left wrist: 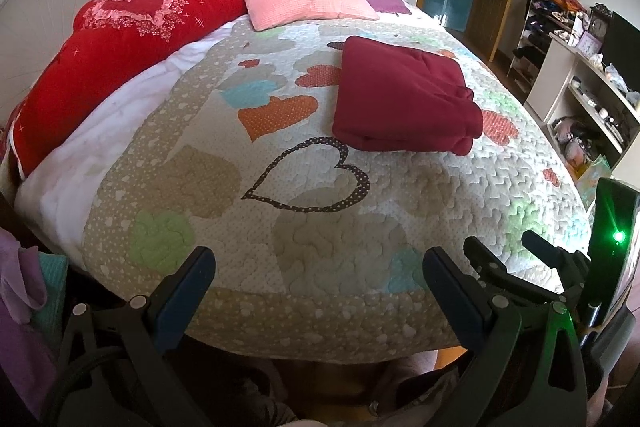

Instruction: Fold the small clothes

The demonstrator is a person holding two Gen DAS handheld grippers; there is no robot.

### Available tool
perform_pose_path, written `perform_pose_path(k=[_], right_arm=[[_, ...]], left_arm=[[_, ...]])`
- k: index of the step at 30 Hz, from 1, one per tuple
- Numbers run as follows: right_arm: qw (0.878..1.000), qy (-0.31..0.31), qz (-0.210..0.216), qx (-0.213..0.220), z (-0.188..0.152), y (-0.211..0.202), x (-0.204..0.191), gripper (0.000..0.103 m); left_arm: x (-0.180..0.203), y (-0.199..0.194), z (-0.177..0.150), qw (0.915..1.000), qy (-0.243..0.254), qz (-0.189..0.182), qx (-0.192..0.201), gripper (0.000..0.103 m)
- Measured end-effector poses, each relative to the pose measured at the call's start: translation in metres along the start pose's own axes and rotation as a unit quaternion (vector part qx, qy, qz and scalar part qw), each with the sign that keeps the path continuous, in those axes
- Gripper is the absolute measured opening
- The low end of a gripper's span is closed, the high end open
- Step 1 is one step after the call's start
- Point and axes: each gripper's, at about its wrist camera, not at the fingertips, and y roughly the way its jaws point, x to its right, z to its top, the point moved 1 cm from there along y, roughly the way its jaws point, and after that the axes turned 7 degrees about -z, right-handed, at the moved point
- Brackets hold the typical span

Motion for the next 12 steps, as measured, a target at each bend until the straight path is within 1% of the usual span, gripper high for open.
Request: perform_pose_path(k=[6,12], right_arm=[[1.000,0.003,-0.001,0.001,0.0007,0.0003,0.0025,0.083],[1.000,0.005,-0.002,0.002,0.0009,0.0010,0.0060,0.083]], left_arm=[[0.0028,-0.0028,-0.0010,1.0000,0.007,0.001,0.006,0.103],[0.0039,-0.0009,-0.0012,1.0000,0.008,0.001,0.000,0.103]])
